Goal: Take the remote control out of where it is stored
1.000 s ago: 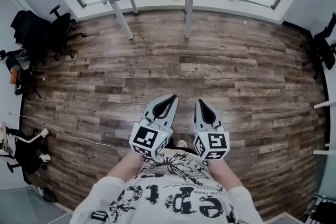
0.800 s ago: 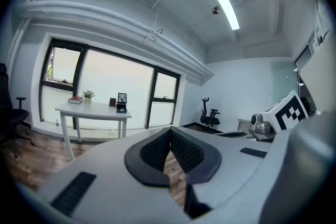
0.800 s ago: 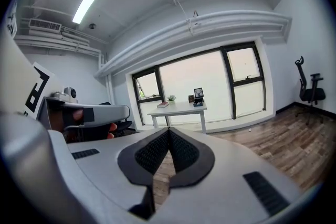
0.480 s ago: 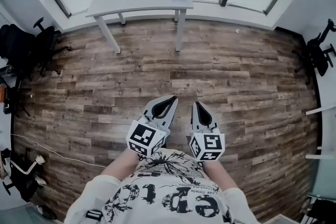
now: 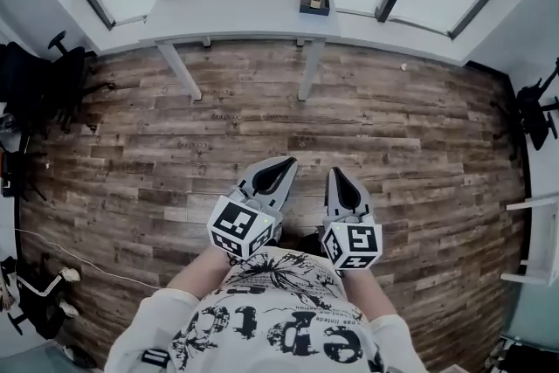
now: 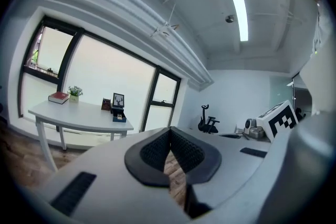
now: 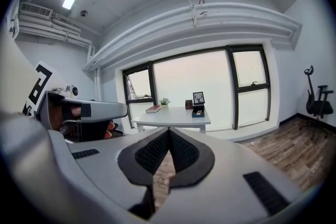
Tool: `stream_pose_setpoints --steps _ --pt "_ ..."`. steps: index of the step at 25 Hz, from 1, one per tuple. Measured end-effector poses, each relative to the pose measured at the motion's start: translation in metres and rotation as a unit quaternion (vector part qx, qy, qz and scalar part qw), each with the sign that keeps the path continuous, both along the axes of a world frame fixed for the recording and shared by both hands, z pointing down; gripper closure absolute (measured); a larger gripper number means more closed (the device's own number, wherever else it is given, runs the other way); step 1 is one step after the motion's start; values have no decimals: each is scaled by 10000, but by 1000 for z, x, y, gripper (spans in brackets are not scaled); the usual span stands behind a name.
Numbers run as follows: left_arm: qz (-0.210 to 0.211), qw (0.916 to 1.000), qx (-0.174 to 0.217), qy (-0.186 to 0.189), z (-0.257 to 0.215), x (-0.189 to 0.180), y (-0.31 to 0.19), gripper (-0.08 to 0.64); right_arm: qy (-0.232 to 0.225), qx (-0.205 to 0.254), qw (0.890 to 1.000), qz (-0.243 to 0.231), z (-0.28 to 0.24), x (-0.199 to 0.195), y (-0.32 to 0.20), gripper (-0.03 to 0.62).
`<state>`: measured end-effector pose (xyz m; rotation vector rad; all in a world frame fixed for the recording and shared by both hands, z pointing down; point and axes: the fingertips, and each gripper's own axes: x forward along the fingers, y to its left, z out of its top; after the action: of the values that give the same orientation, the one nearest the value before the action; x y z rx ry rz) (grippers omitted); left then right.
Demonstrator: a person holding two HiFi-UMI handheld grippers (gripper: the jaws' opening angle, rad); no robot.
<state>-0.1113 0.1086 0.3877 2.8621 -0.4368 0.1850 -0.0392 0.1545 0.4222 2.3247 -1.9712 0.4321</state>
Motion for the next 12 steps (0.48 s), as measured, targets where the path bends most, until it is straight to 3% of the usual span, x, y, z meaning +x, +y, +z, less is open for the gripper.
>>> stream_pose_setpoints --steps 6,12 --pt "-480 9984 -2 -287 19 28 -48 550 -120 -94 9993 -330 18 36 -50 591" --pt "-950 9951 -84 -250 18 96 -95 550 -194 90 9961 -858 15 107 -101 591"
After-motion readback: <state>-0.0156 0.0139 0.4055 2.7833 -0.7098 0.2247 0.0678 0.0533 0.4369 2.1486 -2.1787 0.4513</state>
